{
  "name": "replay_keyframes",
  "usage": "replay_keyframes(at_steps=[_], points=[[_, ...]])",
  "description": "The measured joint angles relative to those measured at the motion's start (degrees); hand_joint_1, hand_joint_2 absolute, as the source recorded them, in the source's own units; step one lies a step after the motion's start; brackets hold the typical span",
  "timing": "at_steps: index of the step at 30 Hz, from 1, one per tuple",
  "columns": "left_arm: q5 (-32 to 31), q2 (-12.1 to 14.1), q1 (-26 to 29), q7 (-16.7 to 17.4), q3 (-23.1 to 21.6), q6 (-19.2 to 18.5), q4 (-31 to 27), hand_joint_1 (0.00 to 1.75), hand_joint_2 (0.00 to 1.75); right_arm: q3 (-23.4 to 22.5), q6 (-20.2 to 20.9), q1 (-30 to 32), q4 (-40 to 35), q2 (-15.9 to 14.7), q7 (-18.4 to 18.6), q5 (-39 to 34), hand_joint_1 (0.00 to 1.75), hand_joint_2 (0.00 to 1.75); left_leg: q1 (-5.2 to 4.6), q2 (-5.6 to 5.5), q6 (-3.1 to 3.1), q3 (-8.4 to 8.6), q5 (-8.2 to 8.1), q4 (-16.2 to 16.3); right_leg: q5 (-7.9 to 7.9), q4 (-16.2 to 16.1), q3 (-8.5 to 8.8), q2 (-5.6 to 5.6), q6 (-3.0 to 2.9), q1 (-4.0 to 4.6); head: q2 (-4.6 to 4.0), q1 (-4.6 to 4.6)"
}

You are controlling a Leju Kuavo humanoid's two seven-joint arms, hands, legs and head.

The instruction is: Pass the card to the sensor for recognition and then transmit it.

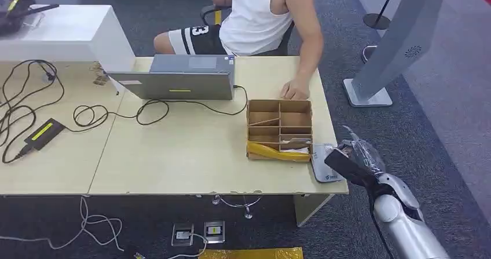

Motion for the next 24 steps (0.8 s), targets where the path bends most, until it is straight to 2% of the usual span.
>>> replay_keyframes(at_steps=[11,24], points=[[-0.26,0.02,-0.13,0.00,-0.02,0.02,0.00,0.00,1.75,0.42,0.79,0.51,1.35,0.17,0.26,3.26,1.75,1.75,0.00,0.00,0.00,0.01,0.00,0.00,0.00,0.00,0.00,0.00,0.00,0.00,0.00,-0.02],[-1.03,0.02,-0.25,0.00,-0.44,-0.15,0.00,0.00,1.75,0.37,0.24,0.49,2.91,0.15,-0.02,3.52,1.75,1.75,0.00,0.04,0.00,0.08,0.00,0.00,0.00,0.00,0.04,0.05,0.00,0.00,0.00,0.00]])
